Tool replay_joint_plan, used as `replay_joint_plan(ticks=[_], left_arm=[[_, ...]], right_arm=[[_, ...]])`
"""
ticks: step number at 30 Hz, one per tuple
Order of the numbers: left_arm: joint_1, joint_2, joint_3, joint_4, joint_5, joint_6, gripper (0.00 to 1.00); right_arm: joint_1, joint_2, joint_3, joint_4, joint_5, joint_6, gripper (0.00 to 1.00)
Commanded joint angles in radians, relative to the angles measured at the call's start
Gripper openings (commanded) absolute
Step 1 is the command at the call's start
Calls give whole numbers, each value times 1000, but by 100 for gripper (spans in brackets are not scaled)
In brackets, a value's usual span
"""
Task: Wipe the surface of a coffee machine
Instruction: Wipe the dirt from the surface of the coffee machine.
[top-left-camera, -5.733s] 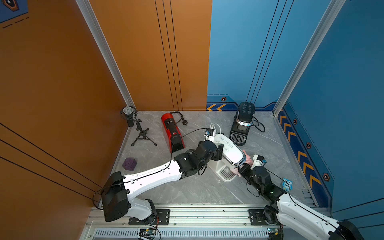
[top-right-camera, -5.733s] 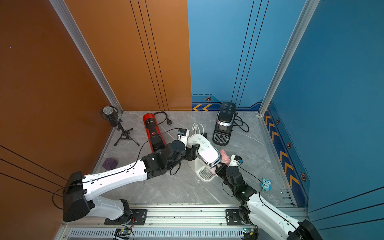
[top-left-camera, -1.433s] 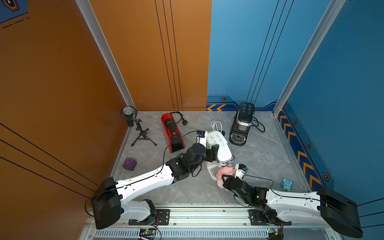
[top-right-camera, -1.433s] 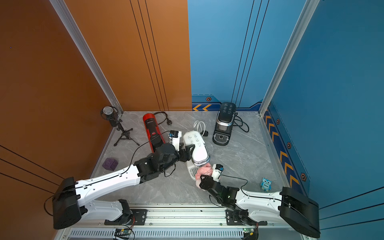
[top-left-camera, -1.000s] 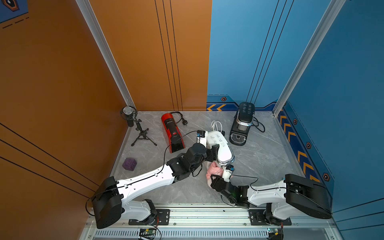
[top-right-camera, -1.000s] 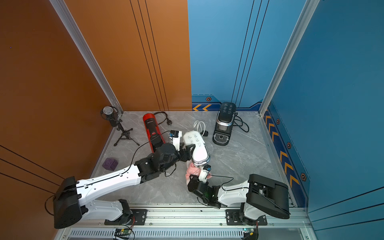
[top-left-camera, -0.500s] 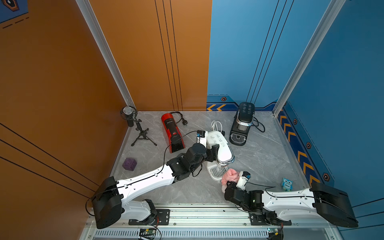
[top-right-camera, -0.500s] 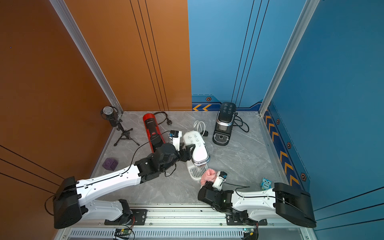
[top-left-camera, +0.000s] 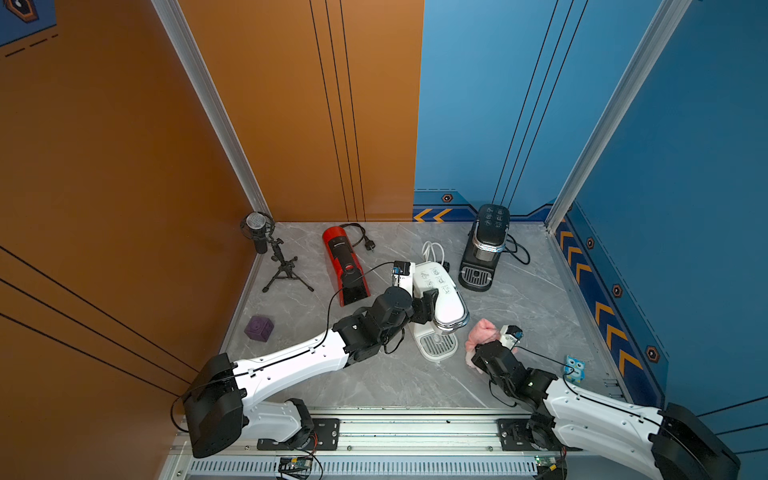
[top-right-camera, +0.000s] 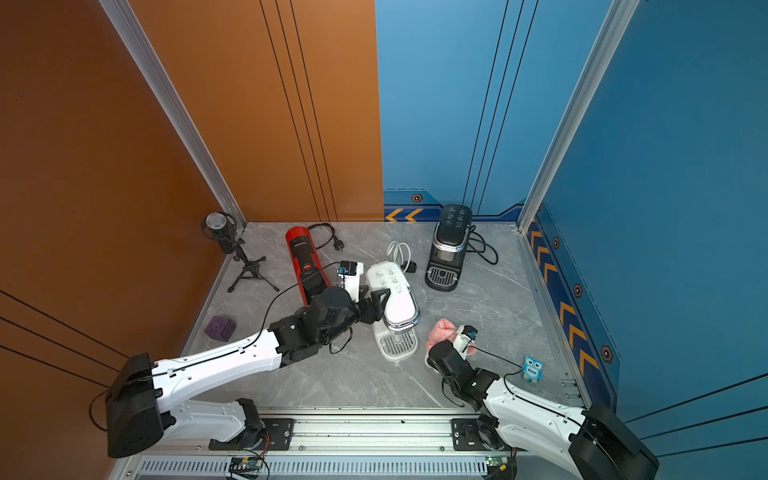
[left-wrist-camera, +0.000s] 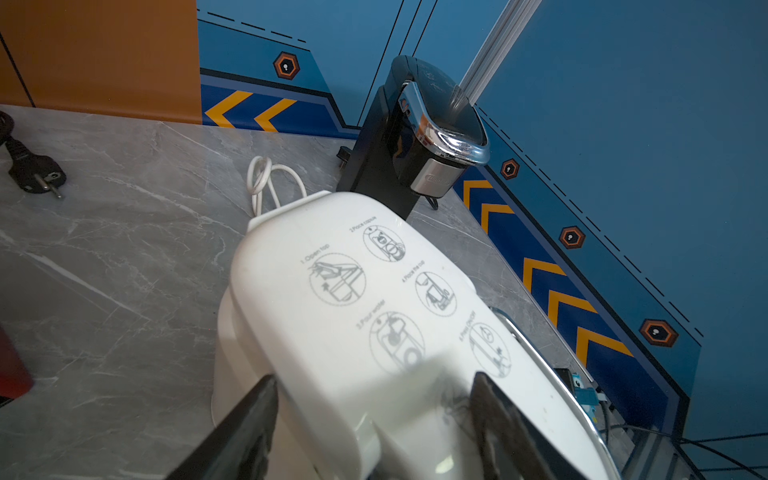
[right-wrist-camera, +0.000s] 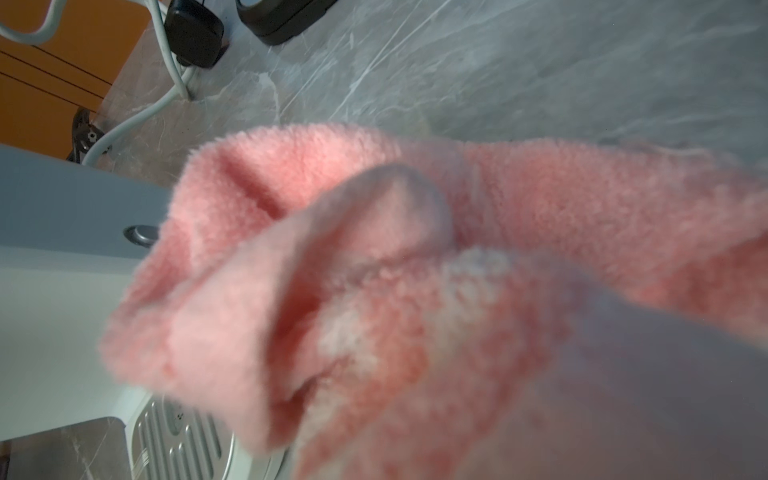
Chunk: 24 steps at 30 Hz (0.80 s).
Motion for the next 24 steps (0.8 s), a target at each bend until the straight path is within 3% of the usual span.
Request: replay_joint_plan(ticks=[1, 6, 16, 20, 24], left_arm=[[-11, 56, -62, -284, 15, 27, 73], [-12, 56, -59, -283, 23, 22, 73], [-17, 71, -59, -275, 27, 19, 73], [-20, 62, -65, -275, 25, 18, 73], [-20, 51, -71, -275, 17, 8, 73]], right_arm=[[-21, 112, 62, 123, -102, -118, 0], [-39, 271, 103, 249, -158, -107, 0], [-75, 348, 112, 343, -215, -151, 0], [-104, 458, 201, 377, -285, -208, 0], [-65, 539, 204, 428, -273, -135, 0]])
